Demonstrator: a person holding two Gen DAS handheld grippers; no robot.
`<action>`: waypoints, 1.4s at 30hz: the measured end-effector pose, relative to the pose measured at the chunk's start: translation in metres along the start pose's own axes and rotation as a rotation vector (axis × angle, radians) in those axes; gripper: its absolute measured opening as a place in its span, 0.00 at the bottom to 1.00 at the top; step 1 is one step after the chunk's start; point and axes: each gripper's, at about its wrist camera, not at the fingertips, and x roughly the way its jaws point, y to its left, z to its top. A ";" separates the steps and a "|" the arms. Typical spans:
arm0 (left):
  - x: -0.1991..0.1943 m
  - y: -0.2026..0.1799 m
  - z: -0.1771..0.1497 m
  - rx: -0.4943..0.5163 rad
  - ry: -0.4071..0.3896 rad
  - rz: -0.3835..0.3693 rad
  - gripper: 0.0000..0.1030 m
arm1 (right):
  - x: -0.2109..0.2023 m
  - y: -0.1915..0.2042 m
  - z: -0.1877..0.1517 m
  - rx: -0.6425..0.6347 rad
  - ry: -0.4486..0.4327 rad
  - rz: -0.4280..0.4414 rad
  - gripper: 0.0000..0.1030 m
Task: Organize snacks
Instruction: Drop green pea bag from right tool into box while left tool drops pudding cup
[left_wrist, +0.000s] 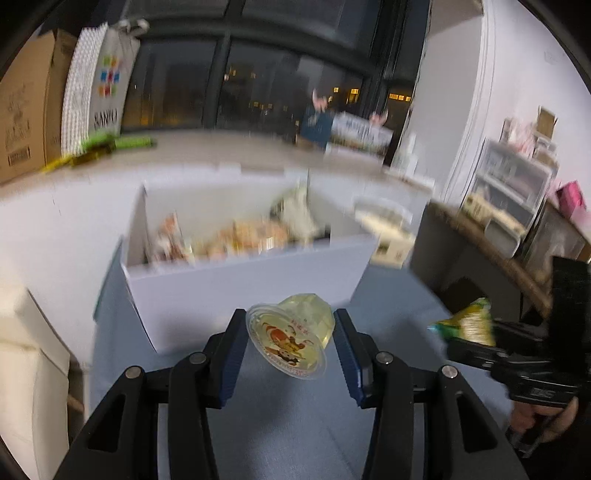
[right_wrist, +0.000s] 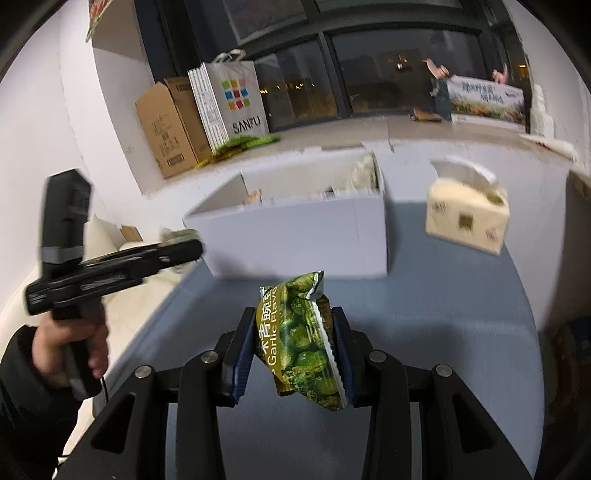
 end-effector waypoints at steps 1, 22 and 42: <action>-0.005 0.002 0.014 -0.002 -0.028 -0.005 0.50 | 0.002 0.002 0.011 -0.001 -0.015 0.007 0.41; 0.113 0.071 0.124 -0.004 0.060 0.167 0.76 | 0.154 -0.013 0.196 -0.014 0.042 -0.121 0.48; 0.024 0.031 0.099 0.053 -0.051 0.285 1.00 | 0.091 0.022 0.160 -0.175 -0.041 -0.230 1.00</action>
